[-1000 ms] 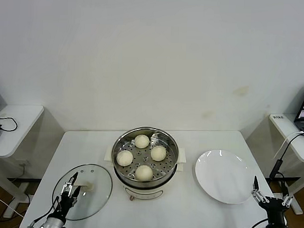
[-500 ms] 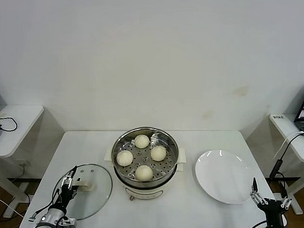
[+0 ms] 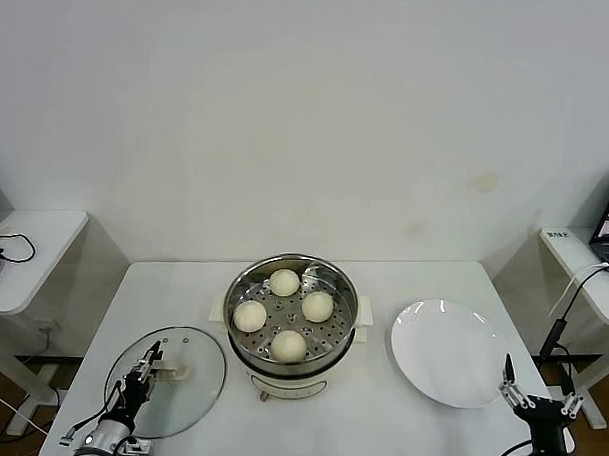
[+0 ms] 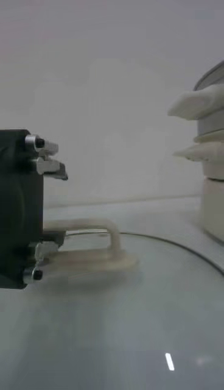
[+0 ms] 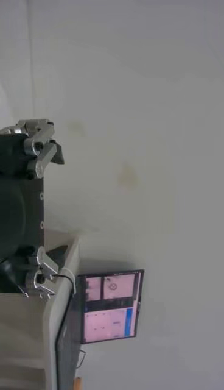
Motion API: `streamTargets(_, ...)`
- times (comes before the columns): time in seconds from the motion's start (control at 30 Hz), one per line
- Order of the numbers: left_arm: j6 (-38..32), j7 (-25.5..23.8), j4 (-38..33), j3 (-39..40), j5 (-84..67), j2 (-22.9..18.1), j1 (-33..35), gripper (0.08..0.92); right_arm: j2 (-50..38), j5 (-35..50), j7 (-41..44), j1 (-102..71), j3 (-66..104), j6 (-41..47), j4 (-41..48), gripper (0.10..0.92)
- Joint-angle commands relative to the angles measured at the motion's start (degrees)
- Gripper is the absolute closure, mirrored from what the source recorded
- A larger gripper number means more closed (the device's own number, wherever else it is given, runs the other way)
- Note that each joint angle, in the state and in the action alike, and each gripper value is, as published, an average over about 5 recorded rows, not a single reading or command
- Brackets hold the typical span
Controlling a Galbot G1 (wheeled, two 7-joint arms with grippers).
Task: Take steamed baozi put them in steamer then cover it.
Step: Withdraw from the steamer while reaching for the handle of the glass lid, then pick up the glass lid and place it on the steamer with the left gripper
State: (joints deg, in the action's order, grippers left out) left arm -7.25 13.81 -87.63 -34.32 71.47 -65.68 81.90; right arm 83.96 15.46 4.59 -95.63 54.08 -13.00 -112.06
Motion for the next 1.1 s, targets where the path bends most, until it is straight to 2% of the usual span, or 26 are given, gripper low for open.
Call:
streamTargets(0.03, -0.6, 1.4, -0.5, -0.2, 0.0, -0.1, 0.4, 0.657, 0.1, 0.1, -0.1, -0.3, -0.1, -0.1, -0.5, 0.203)
streamTargets(0.3, 1.5, 2.1, -6.0, -2.5, -2.7, 0.2, 3.1, 0.849, -0.5, 0.1, -0.1, -0.5, -0.1, -0.3, -1.2, 0.203)
streamTargets(0.47, 4.4, 0.1, -11.7, -6.5, -4.1, 0.9, 5.0, 0.852, -1.1, 0.1, 0.0, -0.7, -0.4, -0.4, -1.3, 0.203)
streamTargets(0.83, 11.9, -9.3, -24.8, -16.3, -8.8, 3.1, 6.5, 0.852, -1.7, -0.1, 0.0, 0.2, -2.5, -0.3, -0.8, 0.203)
streamTargets(0.97, 14.2, -12.5, -28.7, -15.1, -12.4, 5.0, 5.8, 0.852, -1.8, -1.0, 0.1, 0.3, -3.1, -0.6, -0.7, 0.203)
streamTargets(1.1, 16.8, -15.0, -33.1, -9.6, -15.2, 6.7, 4.8, 0.852, -1.7, -2.7, 0.1, 0.2, -3.5, -1.3, -0.7, 0.203)
